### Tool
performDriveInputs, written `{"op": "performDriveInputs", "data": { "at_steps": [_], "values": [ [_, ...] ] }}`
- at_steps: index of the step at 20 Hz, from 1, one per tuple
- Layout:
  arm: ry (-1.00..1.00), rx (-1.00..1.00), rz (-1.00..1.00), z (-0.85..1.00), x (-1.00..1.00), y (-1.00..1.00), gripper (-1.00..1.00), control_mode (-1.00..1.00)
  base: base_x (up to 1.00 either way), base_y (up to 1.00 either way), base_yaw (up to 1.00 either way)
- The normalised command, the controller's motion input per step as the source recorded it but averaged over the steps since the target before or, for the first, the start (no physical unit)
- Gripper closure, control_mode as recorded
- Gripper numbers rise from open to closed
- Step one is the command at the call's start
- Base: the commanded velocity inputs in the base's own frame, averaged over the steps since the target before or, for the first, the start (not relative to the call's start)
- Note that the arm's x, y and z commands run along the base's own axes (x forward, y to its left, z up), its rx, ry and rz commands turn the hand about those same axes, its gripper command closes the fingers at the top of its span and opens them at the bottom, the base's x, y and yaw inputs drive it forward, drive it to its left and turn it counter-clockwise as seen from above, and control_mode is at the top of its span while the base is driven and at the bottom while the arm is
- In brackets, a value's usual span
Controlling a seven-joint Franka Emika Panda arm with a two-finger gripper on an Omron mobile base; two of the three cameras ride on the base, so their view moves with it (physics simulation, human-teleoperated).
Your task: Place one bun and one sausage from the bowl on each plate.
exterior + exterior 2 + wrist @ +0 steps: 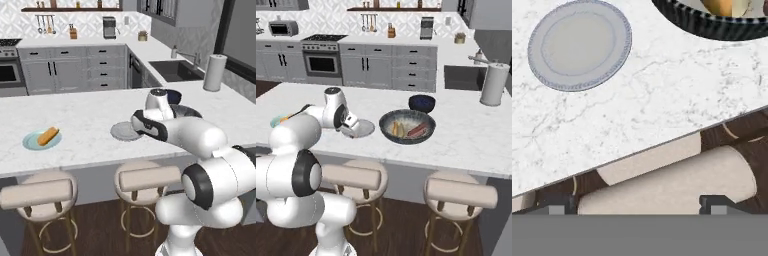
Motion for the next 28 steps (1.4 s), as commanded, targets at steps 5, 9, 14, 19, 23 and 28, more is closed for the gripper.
{"op": "performDriveInputs", "data": {
  "at_steps": [5, 9, 14, 19, 23, 28],
  "values": [
    [0.0, 0.0, 0.0, 0.0, 0.0, 0.0, -1.0, 1.0, 0.71, -1.0, -0.17],
    [0.0, 0.0, 0.0, 0.0, 0.0, 0.0, -1.0, 1.0, 0.99, -0.47, -0.08],
    [0.34, -0.05, -0.06, -0.42, 0.97, -0.37, -1.0, -1.0, 0.0, 0.0, 0.0],
    [0.12, -0.05, -0.01, -0.7, 0.23, -0.38, -1.0, -1.0, 0.0, 0.0, 0.0],
    [-0.01, -0.04, 0.0, -0.63, 0.1, -0.14, -1.0, -1.0, 0.0, 0.0, 0.0],
    [-0.14, 0.0, 0.0, -0.34, 0.33, 0.0, -1.0, -1.0, 0.0, 0.0, 0.0]
  ]
}}
